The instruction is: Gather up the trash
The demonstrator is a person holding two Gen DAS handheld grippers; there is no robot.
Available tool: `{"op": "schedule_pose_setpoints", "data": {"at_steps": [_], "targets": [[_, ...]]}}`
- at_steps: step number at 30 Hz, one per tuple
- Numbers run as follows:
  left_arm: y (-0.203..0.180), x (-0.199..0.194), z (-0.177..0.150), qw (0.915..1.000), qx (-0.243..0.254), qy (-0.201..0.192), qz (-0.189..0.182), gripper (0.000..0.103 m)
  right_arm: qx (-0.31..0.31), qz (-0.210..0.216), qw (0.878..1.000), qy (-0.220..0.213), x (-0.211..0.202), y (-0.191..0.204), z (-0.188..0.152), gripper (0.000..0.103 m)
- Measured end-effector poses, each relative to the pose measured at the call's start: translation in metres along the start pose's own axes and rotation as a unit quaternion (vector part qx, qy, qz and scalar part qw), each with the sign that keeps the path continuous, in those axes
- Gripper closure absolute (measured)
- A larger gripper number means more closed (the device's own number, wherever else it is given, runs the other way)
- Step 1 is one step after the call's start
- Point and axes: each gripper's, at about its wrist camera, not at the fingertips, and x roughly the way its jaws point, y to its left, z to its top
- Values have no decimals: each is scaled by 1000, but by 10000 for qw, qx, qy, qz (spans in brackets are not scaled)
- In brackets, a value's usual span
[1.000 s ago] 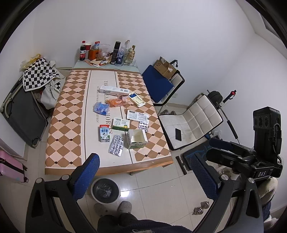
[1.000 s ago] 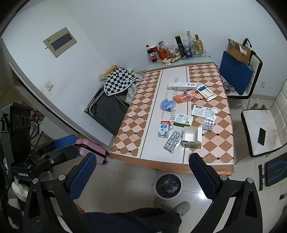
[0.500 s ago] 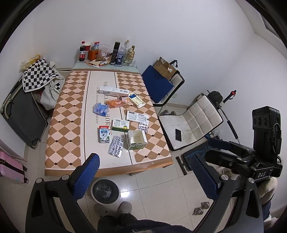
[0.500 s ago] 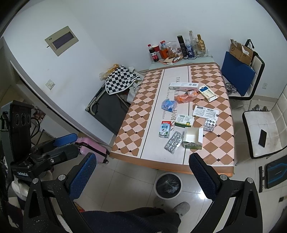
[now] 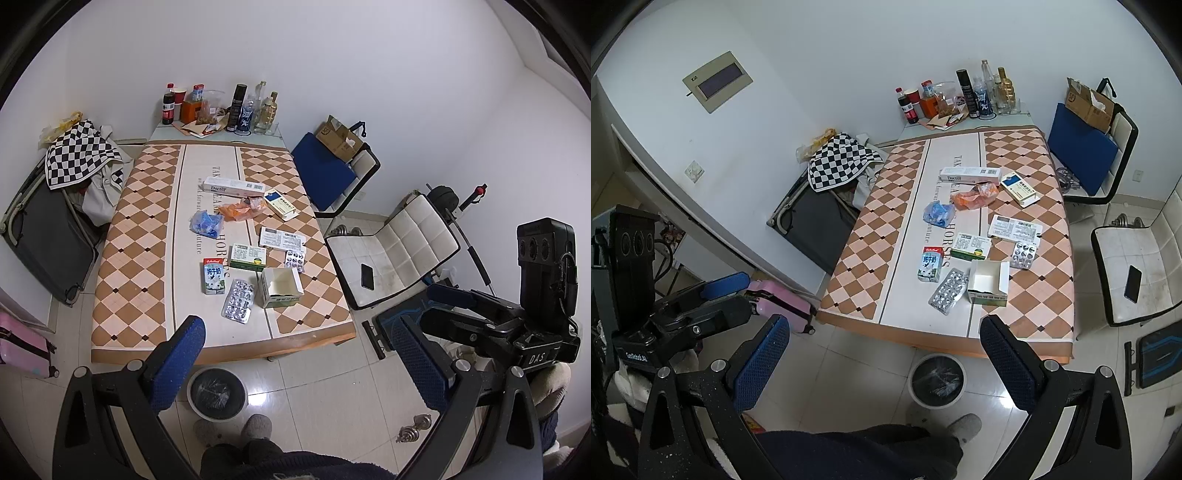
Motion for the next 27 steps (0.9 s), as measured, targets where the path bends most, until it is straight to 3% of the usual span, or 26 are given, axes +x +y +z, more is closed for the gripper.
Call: {"op": "schedule_pose_setpoints", "data": {"at_steps": [27], "targets": [[3,0,1,10000,-5,13,-3,0,10,25,10000,20,2,-3,3,0]]}}
